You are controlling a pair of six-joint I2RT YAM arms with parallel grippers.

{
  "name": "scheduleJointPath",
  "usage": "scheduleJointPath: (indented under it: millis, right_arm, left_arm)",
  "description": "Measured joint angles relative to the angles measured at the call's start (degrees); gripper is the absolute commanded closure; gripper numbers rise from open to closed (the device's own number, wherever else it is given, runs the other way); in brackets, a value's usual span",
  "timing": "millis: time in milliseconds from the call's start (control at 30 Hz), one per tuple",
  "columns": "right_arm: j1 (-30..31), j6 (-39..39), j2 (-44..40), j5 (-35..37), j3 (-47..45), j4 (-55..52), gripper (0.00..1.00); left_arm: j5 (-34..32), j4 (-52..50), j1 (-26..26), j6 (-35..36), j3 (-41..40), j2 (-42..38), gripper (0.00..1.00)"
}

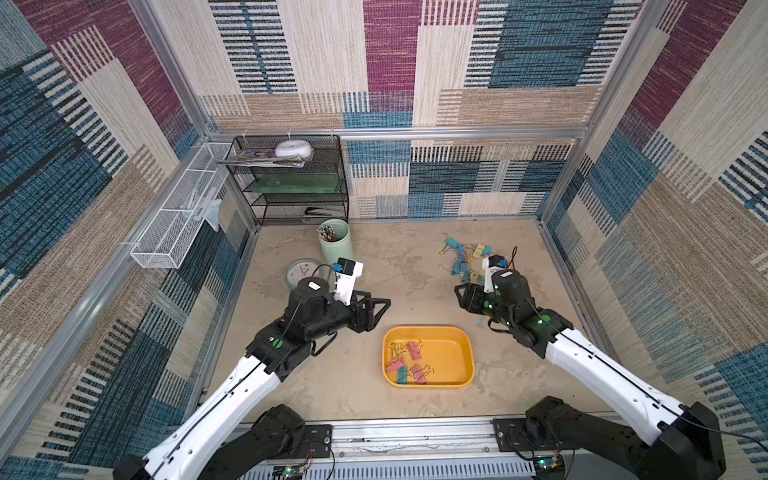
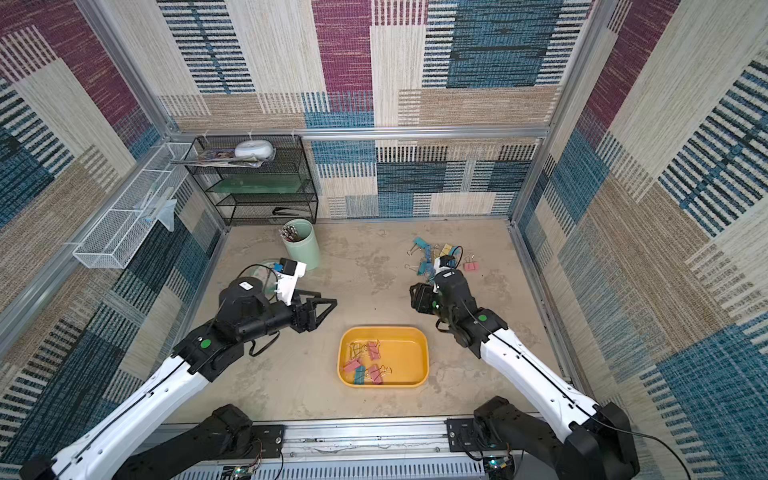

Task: Put the binder clips in the storage box
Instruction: Pick up the binder clip at the center of the board.

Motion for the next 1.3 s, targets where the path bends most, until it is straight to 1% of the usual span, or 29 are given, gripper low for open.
scheduleJointPath:
  millis: [33, 100, 167, 233, 333, 433, 567, 667, 733, 833, 900, 967, 1033, 1167, 1300]
  right_arm:
    - [-1.9, -0.5, 1.2, -0.3, 1.1, 0.0, 0.35]
    - [-5.1, -1.4, 2.7, -1.5, 2.6, 0.7, 0.29]
    - [-8.2, -1.5, 2.9, -3.6, 2.6, 1.7, 0.21]
    - [-11.2, -1.2, 2.1, -6.7, 1.4, 3.4, 0.19]
    - [-14.6, -0.5, -1.0, -9.5, -0.8, 4.1, 0.12]
    - [-15.7, -0.6, -5.4, -11.4, -1.9, 3.8, 0.07]
    - [-16.4, -0.9, -11.0, -11.6, -2.6, 2.2, 0.01]
    - [-16.5, -0.9, -14.4, -11.9, -3.6, 0.8, 0.0]
    - [-16.5, -1.0, -15.9, -12.6, -4.1, 0.0, 0.0]
    - [-16.6, -0.9, -17.4, -13.0, -4.5, -0.6, 0.0]
    - [-16.6, -0.9, -17.9, -13.4, -4.6, -0.8, 0.0]
    - [-16.6, -0.9, -18.0, -13.9, -4.6, -0.9, 0.0]
    - [-16.6, -0.9, -17.9, -14.2, -4.4, -1.0, 0.0]
    - [-16.6, -1.0, -17.5, -14.2, -4.1, -1.0, 0.0]
    - [-16.6, -1.0, -17.2, -14.1, -4.1, -1.0, 0.0]
  left_arm:
    - [-2.1, 0.2, -2.3, -0.8, 1.8, 4.0, 0.33]
    - [-4.9, 0.8, -6.2, -1.0, 5.5, 11.5, 0.34]
    - [-6.2, 1.4, -10.3, 1.0, 11.3, 20.3, 0.36]
    - [-5.8, 2.2, -12.6, 4.1, 18.7, 30.0, 0.39]
    - [-6.1, 1.0, -13.6, 9.3, 30.6, 44.4, 0.41]
    - [-5.9, -1.6, -13.9, 14.4, 43.5, 57.5, 0.42]
    - [-6.4, -5.4, -13.9, 19.7, 58.6, 72.1, 0.44]
    - [-6.8, -8.7, -13.6, 22.1, 68.6, 81.0, 0.46]
    - [-6.8, -10.4, -13.2, 22.8, 73.1, 85.2, 0.47]
    - [-6.8, -11.2, -11.8, 22.9, 75.9, 88.4, 0.48]
    - [-6.2, -11.1, -10.8, 22.9, 76.7, 89.6, 0.52]
    - [-5.4, -11.0, -9.8, 22.5, 77.9, 90.9, 0.58]
    - [-3.2, -10.7, -8.9, 22.1, 80.0, 92.6, 0.64]
    - [2.2, -10.1, -7.6, 20.3, 83.0, 95.4, 0.67]
    - [5.8, -10.2, -7.0, 18.3, 84.8, 97.0, 0.74]
